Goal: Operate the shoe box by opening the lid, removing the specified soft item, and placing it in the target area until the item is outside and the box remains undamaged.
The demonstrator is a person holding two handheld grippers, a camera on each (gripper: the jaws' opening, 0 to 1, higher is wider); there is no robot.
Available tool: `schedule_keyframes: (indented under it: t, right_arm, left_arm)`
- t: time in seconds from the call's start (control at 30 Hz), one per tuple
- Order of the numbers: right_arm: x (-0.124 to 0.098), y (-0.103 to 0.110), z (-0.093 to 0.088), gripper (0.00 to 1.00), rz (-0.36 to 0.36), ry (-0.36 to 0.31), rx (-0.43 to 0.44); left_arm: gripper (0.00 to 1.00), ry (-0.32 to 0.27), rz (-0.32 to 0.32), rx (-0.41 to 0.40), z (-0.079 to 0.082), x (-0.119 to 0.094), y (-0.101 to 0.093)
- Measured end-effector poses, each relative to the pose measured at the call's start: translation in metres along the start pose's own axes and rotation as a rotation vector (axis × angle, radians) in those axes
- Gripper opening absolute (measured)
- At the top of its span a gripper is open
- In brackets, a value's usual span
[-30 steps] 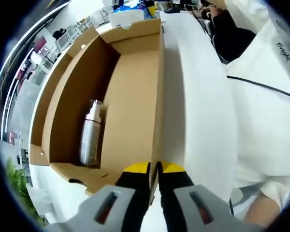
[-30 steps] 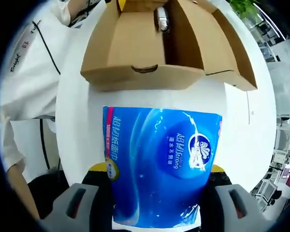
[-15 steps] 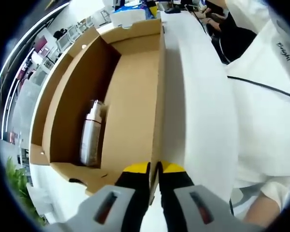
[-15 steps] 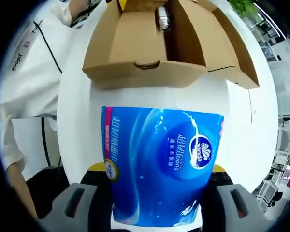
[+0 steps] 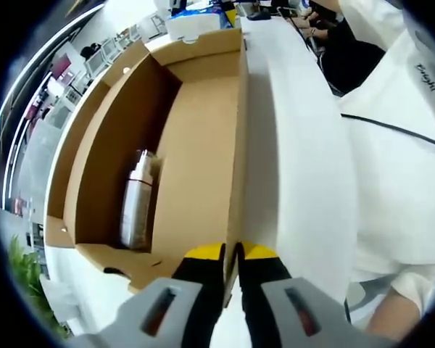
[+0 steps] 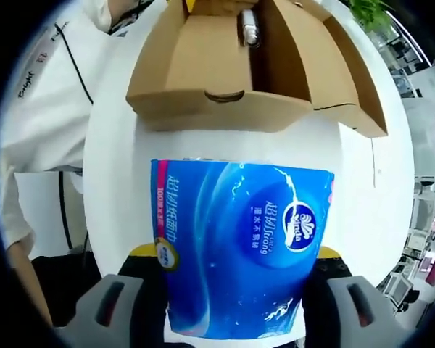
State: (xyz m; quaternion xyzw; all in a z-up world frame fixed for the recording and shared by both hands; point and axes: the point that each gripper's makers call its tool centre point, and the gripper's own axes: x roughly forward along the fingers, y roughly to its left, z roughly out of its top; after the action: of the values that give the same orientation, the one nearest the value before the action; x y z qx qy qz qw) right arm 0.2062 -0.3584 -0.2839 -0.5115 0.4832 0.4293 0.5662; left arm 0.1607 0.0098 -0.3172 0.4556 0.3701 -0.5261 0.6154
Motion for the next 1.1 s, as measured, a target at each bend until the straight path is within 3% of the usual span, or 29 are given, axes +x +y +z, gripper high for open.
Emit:
schedule_keyframes:
  t: [0.47,0.7,0.83,1.1]
  right_arm:
    - [-0.012,-0.005,0.003,0.75,-0.058,-0.035,0.006]
    - [-0.034,-0.01,0.008,0.75,-0.12,-0.071,0.009]
    - [-0.058,-0.015,0.02,0.72,-0.183,-0.17,0.018]
    - [-0.086,-0.013,0.033,0.7,-0.202,-0.307,0.054]
  left_arm:
    - [0.07,0.0,0.0,0.002,0.0,0.0,0.0]
    - [0.07,-0.001,-0.001,0.002,0.0,0.0,0.001]
    - [0.07,-0.003,0.001,0.005,0.0,0.0,0.001]
    - [0.07,-0.002,-0.003,0.001,0.0,0.0,0.001]
